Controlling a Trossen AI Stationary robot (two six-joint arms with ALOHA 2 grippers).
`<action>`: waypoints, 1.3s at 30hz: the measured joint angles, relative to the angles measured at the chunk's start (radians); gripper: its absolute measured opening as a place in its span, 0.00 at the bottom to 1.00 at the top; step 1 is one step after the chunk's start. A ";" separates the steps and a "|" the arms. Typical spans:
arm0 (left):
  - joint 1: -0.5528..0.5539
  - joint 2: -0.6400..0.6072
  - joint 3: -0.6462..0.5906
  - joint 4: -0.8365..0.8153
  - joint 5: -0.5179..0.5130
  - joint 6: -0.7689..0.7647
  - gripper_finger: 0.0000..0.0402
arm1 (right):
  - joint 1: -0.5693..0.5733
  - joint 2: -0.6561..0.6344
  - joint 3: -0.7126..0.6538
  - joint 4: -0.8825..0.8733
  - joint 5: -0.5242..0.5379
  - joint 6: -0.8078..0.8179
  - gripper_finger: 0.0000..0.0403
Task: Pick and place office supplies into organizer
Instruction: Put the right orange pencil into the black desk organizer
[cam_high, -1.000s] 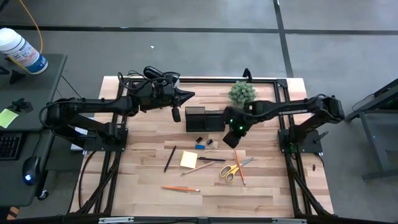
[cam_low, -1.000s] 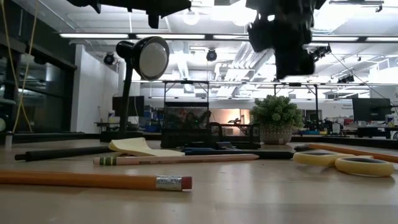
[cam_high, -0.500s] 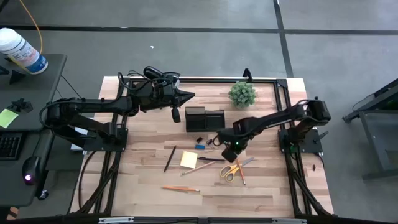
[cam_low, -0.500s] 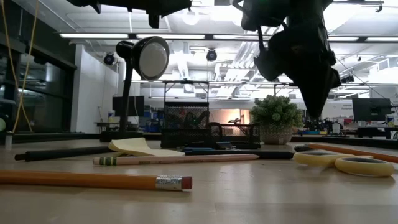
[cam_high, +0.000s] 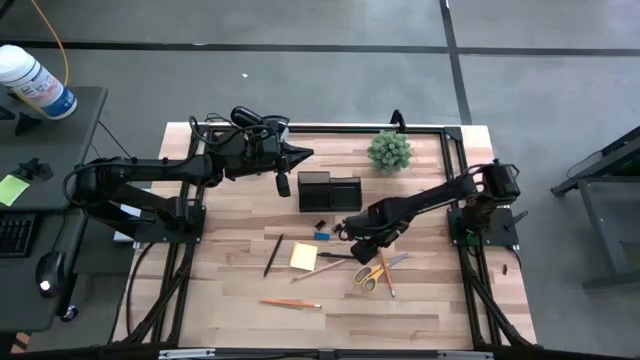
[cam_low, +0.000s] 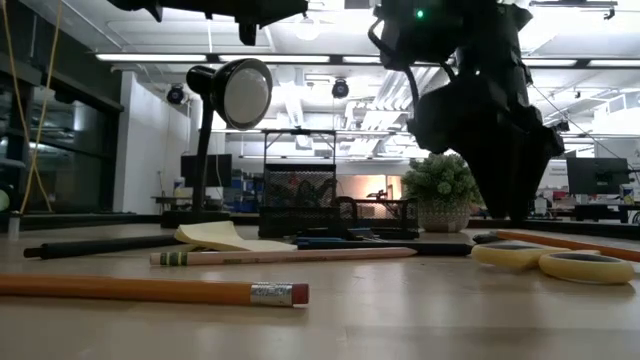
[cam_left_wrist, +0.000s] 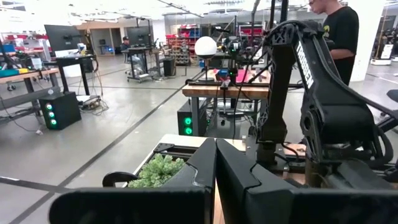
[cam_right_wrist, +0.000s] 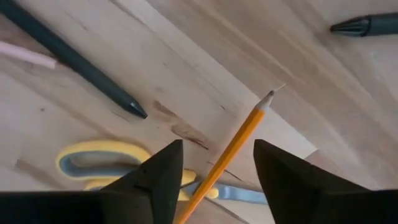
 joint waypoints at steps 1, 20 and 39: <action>0.000 0.000 0.000 0.000 0.000 0.000 0.00 | 0.000 0.005 0.000 0.000 0.008 0.003 0.51; 0.000 0.000 0.000 0.000 0.000 -0.006 0.00 | -0.001 0.024 0.000 -0.013 0.111 0.064 0.36; 0.000 0.000 0.000 0.000 0.000 -0.008 0.00 | 0.029 0.024 0.000 -0.040 0.114 0.095 0.41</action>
